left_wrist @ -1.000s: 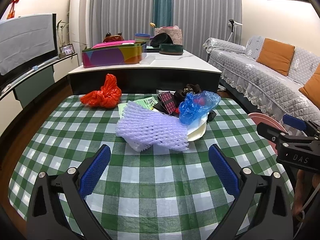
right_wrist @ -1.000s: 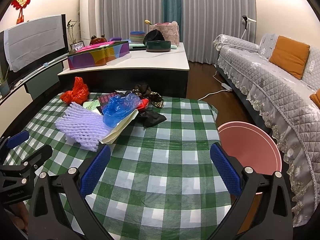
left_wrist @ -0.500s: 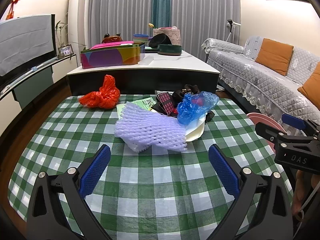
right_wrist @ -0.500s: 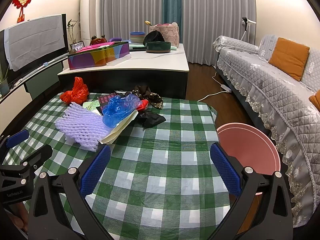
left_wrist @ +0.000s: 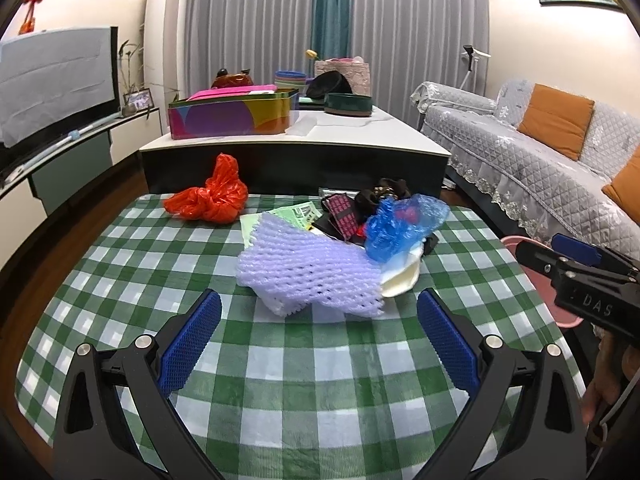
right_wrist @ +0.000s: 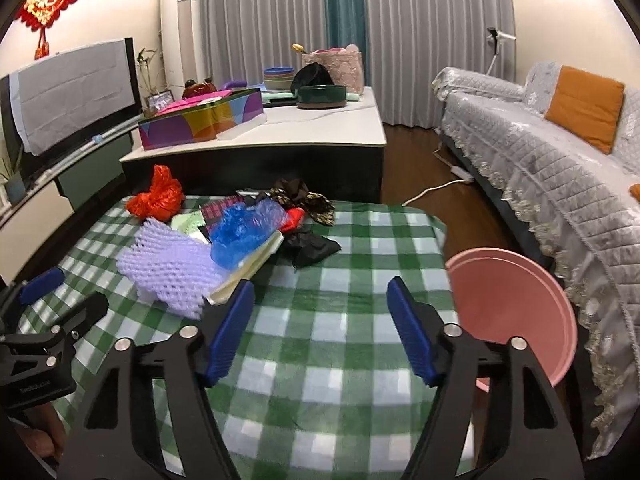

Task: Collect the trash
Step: 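Close the left gripper on the lavender foam net while the right gripper grasps the blue bag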

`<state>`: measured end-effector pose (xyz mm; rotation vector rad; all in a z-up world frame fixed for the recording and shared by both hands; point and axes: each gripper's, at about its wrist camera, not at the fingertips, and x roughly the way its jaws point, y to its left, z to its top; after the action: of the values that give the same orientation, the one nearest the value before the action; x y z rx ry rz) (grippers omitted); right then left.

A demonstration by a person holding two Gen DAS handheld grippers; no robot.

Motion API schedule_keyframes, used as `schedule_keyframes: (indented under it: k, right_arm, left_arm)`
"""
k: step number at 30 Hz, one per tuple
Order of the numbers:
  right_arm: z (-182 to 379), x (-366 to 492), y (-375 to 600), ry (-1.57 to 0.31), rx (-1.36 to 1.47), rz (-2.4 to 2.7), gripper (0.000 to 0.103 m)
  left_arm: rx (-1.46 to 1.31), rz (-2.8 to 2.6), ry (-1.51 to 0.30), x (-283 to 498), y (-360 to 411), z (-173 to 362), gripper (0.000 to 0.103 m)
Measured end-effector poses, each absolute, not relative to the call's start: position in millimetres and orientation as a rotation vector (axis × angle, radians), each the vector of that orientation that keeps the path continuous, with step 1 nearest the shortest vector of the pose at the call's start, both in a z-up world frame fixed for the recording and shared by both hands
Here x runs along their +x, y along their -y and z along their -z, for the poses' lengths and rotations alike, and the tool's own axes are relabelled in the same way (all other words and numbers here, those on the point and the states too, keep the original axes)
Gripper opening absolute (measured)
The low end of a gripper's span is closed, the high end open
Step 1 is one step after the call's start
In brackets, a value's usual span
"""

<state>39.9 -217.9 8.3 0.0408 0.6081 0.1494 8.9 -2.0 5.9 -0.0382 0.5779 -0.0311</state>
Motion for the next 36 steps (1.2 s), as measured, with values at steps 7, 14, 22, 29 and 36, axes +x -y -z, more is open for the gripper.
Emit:
schedule_keyframes:
  k: [7,14,22,29,36]
  right_arm:
    - [-13.3,80.4,211.8,-0.583,0.096,-0.223,0.067]
    - [-1.5,114.3,200.2,-0.617,0.136,-0.284,0.064]
    - [16.9,137.1,191.6,-0.672,0.164,-0.326,0.053]
    - [27.0,146.8,186.6,-0.713,0.187,-0.367,0.031]
    - [30.4,145.4,180.5,-0.723,0.169,-0.408,0.007]
  left_arm:
    - [-0.045,0.02,-0.608,30.0,-8.9,2.7,0.081]
    - [-0.068,-0.001,-0.652,56.9,-26.8,15.8,0.071]
    - [-0.122,-0.007,-0.701,79.7,-37.2,30.4,0.069]
    - [-0.158,-0.003,-0.739,91.1,-42.3,41.3,0.063]
    - [-0.194,0.02,-0.74,95.7,-43.4,41.0,0.035]
